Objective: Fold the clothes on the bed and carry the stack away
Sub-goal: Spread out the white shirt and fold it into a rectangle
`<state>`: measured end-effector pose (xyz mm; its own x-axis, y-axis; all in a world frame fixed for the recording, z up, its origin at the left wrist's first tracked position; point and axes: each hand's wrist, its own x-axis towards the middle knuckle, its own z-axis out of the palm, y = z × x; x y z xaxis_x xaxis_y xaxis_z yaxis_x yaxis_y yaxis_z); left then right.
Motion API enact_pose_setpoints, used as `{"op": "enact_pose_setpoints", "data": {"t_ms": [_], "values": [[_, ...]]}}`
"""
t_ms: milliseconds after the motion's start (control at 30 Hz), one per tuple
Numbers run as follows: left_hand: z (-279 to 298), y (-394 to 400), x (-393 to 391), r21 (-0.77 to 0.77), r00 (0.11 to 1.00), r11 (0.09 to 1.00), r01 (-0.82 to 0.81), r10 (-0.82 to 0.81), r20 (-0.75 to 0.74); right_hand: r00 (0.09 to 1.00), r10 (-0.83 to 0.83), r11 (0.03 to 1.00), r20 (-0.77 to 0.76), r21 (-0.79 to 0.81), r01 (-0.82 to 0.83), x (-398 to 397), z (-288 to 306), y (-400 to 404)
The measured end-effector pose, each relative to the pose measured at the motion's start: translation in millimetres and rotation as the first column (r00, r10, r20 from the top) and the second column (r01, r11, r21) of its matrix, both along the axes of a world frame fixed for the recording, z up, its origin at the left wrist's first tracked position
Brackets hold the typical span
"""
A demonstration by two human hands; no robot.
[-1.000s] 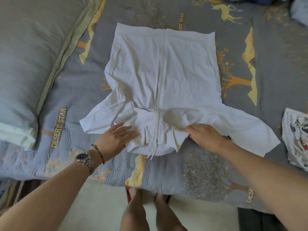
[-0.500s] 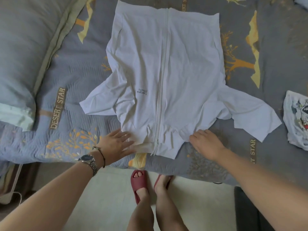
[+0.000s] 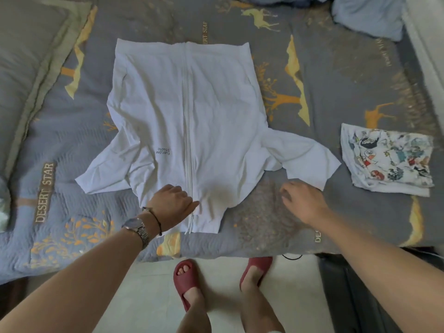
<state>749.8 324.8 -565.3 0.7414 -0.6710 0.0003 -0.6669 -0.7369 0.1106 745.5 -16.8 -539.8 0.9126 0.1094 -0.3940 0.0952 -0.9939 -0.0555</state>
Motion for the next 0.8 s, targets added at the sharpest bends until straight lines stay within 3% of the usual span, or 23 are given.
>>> {"op": "enact_pose_setpoints", "data": {"t_ms": [167, 367, 467, 533, 633, 800], "values": [[13, -59, 22, -0.042, 1.000, 0.999, -0.021, 0.021, -0.005, 0.945, -0.326, 0.943, 0.035, 0.077, 0.323, 13, 7, -73], [2, -139, 33, -0.050, 0.984, 0.985, -0.167, 0.163, -0.070, 0.935, -0.351, 0.935, 0.047, 0.061, 0.348, 33, -26, -123], [-5, -178, 34, -0.033, 0.969, 0.973, -0.230, 0.225, -0.098, 0.780, -0.623, 0.774, 0.058, 0.191, 0.603, 38, -48, -131], [-11, -199, 35, -0.016, 0.954, 0.961, -0.275, 0.270, -0.127, 0.670, -0.742, 0.636, -0.020, 0.297, 0.712, 40, -59, -139], [-18, -222, 44, 0.027, 0.910, 0.933, -0.360, 0.357, -0.211, 0.662, -0.735, 0.536, -0.148, 0.471, 0.701, 44, -71, -152], [-28, -244, 64, 0.056, 0.818, 0.868, -0.494, 0.486, -0.309, 0.681, -0.697, 0.405, -0.225, 0.660, 0.633, 59, -79, -162]]}}
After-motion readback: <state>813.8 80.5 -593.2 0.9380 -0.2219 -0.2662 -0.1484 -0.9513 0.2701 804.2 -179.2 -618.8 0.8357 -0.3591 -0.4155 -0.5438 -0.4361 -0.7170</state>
